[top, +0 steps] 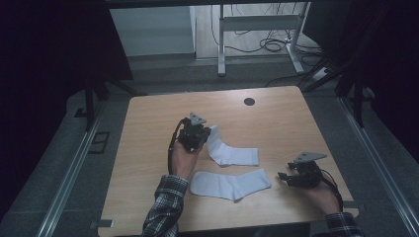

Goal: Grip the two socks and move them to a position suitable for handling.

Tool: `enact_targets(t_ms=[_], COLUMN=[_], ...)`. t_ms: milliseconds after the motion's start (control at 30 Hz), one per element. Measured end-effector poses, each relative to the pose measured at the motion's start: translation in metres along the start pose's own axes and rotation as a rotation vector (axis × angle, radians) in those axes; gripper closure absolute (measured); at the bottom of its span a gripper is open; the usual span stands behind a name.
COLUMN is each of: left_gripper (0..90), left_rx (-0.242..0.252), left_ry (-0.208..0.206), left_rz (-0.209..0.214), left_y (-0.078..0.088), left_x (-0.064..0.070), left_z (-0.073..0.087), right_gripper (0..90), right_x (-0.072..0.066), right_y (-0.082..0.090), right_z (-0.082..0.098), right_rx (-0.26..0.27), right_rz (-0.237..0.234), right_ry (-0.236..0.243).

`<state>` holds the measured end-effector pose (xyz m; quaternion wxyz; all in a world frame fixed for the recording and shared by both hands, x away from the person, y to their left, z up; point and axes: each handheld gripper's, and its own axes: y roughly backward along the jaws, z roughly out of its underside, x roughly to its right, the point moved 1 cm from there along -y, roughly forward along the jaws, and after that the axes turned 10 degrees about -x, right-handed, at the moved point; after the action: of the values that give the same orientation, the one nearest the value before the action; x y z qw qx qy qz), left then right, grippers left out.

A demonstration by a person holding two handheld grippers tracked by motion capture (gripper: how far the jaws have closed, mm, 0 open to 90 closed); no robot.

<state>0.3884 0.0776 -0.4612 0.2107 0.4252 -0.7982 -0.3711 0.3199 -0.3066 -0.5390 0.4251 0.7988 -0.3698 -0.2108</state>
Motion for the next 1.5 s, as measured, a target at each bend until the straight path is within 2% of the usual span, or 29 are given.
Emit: enact_targets(t_ms=[33,67,100,133,267,300,400,433,500,600,700,800,833,967,1133,1333,1367,1500], left_gripper=[85.6,85.1,85.0,84.9,84.7,84.7,84.7,84.7,84.6,83.5,74.5,70.7,64.6,58.4,53.2,52.4,52.9,54.3], left_rx=[-0.016,-0.016,-0.041,-0.041,-0.081,-0.081,-0.117,-0.117,-0.140,-0.152,-0.131,-0.105,-0.086,-0.059,-0.042,-0.032,-0.032,-0.036], left_ry=[0.007,0.007,0.013,0.013,0.034,0.034,0.043,0.043,0.045,0.047,0.043,0.048,0.053,0.052,0.059,0.069,0.071,0.070], left_rz=[-0.007,-0.007,-0.033,-0.033,-0.064,-0.064,-0.076,-0.076,-0.075,-0.068,-0.067,-0.063,-0.062,-0.064,-0.066,-0.058,-0.053,-0.040], left_y=[-0.004,-0.004,-0.009,-0.009,-0.014,-0.014,-0.017,-0.017,-0.019,-0.021,-0.017,-0.011,-0.005,0.003,0.008,0.009,0.008,0.002], left_x=[-0.004,-0.004,-0.012,-0.012,-0.026,-0.026,-0.031,-0.031,-0.032,-0.031,-0.030,-0.031,-0.033,-0.036,-0.042,-0.049,-0.050,-0.049], left_z=[0.007,0.007,0.020,0.020,0.045,0.045,0.065,0.065,0.079,0.089,0.090,0.086,0.083,0.079,0.080,0.083,0.083,0.084], right_gripper=[37.9,37.9,37.9,37.9,37.8,37.8,37.7,37.7,37.7,37.7,37.7,37.8,38.0,39.7,41.5,46.0,50.0,56.4], right_x=[0.000,0.000,0.000,0.000,-0.001,-0.001,-0.001,-0.001,-0.001,-0.001,-0.001,-0.001,-0.001,-0.001,-0.002,-0.008,-0.011,-0.016], right_y=[0.000,0.000,0.000,0.000,0.000,0.000,0.000,0.000,-0.001,-0.001,-0.001,-0.001,-0.001,-0.001,0.002,0.005,0.005,0.005], right_z=[0.000,0.000,0.000,0.000,0.000,0.000,0.000,0.000,-0.001,-0.001,-0.001,-0.002,-0.003,-0.004,-0.010,-0.023,-0.032,-0.047], right_rx=[0.000,0.000,0.000,0.000,-0.004,-0.004,-0.005,-0.005,-0.004,0.000,-0.003,-0.006,-0.013,-0.024,-0.007,0.017,0.026,0.044], right_rz=[0.000,0.000,0.001,0.001,0.006,0.006,0.012,0.012,0.010,0.009,0.013,0.013,0.016,0.029,0.014,-0.008,-0.020,-0.047], right_ry=[0.000,0.000,0.002,0.002,0.001,0.001,0.003,0.003,0.001,-0.006,0.000,-0.003,-0.006,-0.017,-0.032,-0.019,-0.017,-0.019])
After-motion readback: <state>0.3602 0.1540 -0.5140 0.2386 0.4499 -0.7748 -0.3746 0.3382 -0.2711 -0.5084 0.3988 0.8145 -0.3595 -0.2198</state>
